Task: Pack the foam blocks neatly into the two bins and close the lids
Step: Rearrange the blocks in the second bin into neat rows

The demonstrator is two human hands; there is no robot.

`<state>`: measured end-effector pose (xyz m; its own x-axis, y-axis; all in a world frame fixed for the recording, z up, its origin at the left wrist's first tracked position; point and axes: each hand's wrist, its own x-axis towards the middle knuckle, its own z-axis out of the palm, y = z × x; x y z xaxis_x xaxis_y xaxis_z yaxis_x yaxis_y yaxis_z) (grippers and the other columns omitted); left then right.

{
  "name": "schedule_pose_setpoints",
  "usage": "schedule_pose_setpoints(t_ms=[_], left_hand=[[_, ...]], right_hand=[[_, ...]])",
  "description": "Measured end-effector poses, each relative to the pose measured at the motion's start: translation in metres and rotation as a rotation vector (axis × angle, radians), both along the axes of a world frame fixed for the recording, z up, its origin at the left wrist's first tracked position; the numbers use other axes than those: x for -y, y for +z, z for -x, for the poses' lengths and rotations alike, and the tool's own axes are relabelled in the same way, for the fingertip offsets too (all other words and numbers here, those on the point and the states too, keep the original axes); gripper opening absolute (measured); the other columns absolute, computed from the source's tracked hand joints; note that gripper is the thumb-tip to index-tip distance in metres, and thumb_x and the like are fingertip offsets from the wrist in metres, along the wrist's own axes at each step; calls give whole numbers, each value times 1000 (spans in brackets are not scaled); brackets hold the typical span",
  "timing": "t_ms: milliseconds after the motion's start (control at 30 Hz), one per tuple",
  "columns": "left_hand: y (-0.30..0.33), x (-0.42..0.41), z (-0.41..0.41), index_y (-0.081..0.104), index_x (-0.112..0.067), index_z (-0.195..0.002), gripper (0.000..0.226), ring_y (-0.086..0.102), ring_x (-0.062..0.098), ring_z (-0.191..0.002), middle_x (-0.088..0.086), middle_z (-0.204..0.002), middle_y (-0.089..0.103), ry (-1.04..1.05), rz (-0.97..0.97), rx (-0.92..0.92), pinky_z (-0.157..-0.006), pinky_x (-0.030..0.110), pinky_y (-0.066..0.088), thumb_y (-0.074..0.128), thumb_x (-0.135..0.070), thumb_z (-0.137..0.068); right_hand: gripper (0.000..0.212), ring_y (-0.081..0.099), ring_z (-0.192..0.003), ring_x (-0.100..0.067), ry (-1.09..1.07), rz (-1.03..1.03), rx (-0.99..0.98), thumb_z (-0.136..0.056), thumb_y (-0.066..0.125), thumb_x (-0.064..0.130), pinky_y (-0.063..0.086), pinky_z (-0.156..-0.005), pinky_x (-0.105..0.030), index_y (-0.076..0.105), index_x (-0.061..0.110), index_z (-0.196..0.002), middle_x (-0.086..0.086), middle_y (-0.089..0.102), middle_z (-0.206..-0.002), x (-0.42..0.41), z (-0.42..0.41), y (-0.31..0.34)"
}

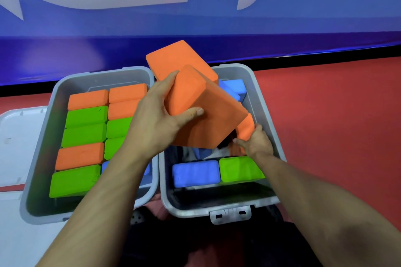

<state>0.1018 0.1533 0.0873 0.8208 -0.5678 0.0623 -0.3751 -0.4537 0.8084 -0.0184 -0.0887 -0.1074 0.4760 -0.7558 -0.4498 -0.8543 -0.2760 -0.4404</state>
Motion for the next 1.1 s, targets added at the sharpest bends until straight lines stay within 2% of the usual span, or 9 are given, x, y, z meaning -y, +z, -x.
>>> schedule_pose_setpoints(t_ms=[67,167,300,433,567,667,800,933,1100], left_hand=[[2,-2,-1,44,-33,-152,87,53,4,-125,-15,-141,55,21,7,3,-105,24,43,85,-50,-77],[5,-3,-1,43,-33,-153,88,52,4,-126,-16,-143,54,42,17,-5,-104,24,41,85,-49,-77],[9,0,3,42,-31,-153,88,49,1,-119,-21,-135,49,65,17,10,-95,15,36,85,-46,-78],[13,0,5,42,-31,-153,89,49,4,-122,-17,-140,50,61,23,9,-99,21,37,86,-46,-77],[13,-1,5,41,-32,-154,91,50,6,-126,-13,-146,51,44,12,8,-102,24,39,86,-48,-76],[10,-2,3,41,-32,-154,91,50,6,-127,-14,-146,51,52,14,-5,-103,24,39,85,-49,-76],[6,-1,2,42,-33,-153,90,51,6,-127,-14,-145,53,33,-2,5,-105,27,41,85,-50,-76],[1,2,1,43,-32,-152,91,52,8,-128,-13,-144,54,-2,-5,-15,-110,38,44,84,-55,-75],[1,2,1,42,-31,-153,91,52,8,-128,-13,-144,53,-5,0,-13,-110,38,44,84,-54,-76]], right_hand=[[79,61,-113,-34,21,4,-21,-70,86,46,52,-89,-38,43,13,-128,-15,61,-127,-3,0,13],[47,62,-94,-28,124,-26,6,-85,78,29,47,-77,-16,47,12,-115,-20,65,-106,3,-1,24],[72,64,-110,-29,322,31,-6,-74,85,40,51,-92,-39,49,23,-133,-6,69,-119,13,0,34],[89,55,-126,-28,633,0,-107,-77,83,32,45,-103,-39,35,35,-151,-1,56,-139,22,7,46],[94,44,-132,-26,863,-21,-262,-76,82,31,36,-111,-42,28,48,-151,3,47,-143,29,3,42],[89,43,-133,-26,875,-100,-263,-78,81,33,36,-112,-43,30,46,-151,0,44,-147,30,1,31],[85,33,-140,-24,847,-144,-200,-80,76,56,33,-114,-44,33,39,-151,1,42,-148,26,5,14],[79,33,-133,-26,845,-89,-133,-84,74,49,33,-111,-44,34,37,-151,-2,47,-138,26,10,0],[61,48,-122,-25,865,-61,-147,-90,70,41,39,-95,-33,45,34,-145,-2,52,-124,37,6,2]])
